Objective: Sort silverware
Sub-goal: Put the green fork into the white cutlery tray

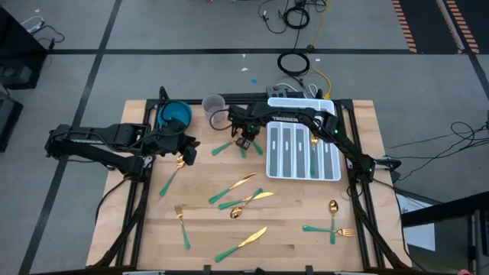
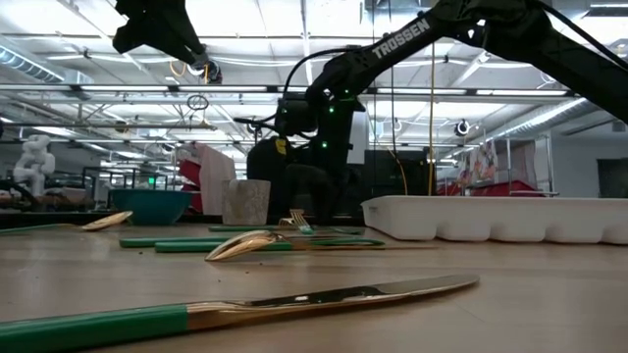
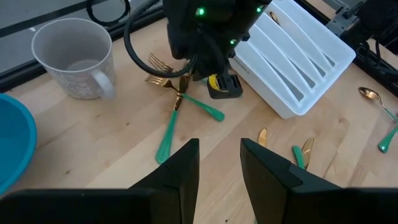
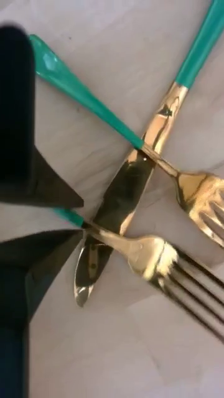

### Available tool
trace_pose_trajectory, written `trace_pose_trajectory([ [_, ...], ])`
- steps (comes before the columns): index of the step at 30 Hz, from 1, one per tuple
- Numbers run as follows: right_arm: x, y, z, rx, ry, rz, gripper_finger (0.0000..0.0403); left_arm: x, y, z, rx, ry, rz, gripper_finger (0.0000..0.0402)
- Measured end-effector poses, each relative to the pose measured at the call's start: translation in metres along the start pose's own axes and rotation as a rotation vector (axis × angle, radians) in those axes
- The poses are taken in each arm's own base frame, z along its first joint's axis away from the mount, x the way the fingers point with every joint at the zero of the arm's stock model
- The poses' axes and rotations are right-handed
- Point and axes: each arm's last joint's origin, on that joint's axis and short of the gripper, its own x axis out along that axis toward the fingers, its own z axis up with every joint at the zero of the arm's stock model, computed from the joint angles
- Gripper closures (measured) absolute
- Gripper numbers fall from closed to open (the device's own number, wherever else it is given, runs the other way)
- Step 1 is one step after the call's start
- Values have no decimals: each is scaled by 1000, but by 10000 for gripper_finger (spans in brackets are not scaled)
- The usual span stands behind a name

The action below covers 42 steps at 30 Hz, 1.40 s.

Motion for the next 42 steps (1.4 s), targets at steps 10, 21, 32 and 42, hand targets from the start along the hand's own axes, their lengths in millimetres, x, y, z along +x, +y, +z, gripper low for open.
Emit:
trace_pose_trajectory([
  [10,3,0,-4,0,26,-4,400,0,0,0,0,2,-3,279],
  [21,-26,7,5,-43,-30,-11,402,0,0,0,-1,1,-3,279],
  [32,-52,5,15,-50,-61,-7,402,0,0,0,-1,-5,3,279],
  [42,-42,10,18,-223,-80,10,300,0,0,0,0,-5,6,279],
])
